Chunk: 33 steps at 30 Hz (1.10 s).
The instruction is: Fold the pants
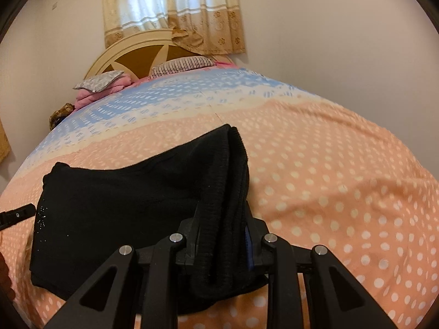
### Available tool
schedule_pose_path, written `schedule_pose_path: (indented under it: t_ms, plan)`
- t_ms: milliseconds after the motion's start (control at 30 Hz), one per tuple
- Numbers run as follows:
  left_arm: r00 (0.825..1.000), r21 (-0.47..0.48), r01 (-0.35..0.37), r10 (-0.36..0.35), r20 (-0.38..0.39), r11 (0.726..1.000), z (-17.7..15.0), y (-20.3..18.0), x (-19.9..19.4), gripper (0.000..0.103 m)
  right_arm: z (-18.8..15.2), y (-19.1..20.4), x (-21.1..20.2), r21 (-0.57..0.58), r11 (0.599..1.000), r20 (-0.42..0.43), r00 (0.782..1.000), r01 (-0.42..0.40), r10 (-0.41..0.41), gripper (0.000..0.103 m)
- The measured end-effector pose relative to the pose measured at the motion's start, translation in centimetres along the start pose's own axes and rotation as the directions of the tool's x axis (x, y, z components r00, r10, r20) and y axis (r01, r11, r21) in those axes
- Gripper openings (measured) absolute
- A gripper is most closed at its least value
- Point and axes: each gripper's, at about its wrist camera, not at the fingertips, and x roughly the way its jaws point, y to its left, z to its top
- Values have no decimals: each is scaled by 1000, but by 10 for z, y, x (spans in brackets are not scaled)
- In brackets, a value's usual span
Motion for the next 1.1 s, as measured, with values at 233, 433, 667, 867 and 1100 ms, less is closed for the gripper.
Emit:
schedule_pose_path:
  t_ms: [233,433,667,867,1100]
  plan:
    - [997,-34,71,-72,-40,997,-4,-15,20,47,-2,-3,4,16,1000,-3,1000,-15,15,24]
    - [991,-53,117,-120,-61,992,-2,-18,20,20,-3,2,4,-11,1000,4,1000,6,-6,24]
    - [1000,31,13,-13,-5,999,7,-25,-3,14,10,22,-19,-35,999,66,998,18,-16,24]
    - [998,80,-38,34,44,996,9,-24,-22,13,24,50,-43,-94,996,134,991,0,12,24]
    - [993,81,-60,52,103,995,15,-15,-43,13,30,69,-61,-110,993,171,984,-35,53,24]
